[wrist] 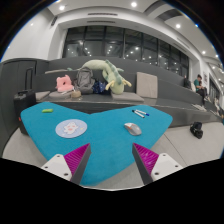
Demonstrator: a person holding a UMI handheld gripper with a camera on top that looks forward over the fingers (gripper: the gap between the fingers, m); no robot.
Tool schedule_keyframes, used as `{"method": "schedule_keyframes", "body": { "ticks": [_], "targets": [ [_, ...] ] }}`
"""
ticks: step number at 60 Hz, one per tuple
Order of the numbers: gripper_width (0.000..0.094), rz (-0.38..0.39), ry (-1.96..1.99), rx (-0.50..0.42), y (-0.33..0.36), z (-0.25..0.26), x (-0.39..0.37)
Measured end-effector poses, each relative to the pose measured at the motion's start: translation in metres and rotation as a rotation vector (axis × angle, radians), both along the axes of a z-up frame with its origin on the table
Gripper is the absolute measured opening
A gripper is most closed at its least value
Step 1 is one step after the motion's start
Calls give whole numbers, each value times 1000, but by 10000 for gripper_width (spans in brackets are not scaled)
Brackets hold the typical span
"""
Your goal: Arrange mouse
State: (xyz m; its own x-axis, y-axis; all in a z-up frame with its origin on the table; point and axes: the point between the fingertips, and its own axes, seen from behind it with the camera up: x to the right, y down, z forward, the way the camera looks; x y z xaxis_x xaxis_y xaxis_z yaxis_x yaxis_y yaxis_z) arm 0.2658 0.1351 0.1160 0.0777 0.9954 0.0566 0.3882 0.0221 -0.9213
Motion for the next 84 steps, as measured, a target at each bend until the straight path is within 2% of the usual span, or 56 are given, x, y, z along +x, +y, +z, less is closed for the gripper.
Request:
{"method": "schedule_keyframes", "body": {
  "ticks": [21,30,40,44,63,79,84],
  "targets": [
    [864,-7,-30,-17,108,-40,-26],
    [859,5,-34,-16,139,-58,-56],
    [855,52,-36,-6,157,-81,-101],
    [860,42,-34,5,168,-87,-121],
    [861,67,-55,-104,173,-105,-219],
    [864,66,-136,-136,171,-124,-279],
    [863,78,-162,-117,166,-131,-289]
  ]
}}
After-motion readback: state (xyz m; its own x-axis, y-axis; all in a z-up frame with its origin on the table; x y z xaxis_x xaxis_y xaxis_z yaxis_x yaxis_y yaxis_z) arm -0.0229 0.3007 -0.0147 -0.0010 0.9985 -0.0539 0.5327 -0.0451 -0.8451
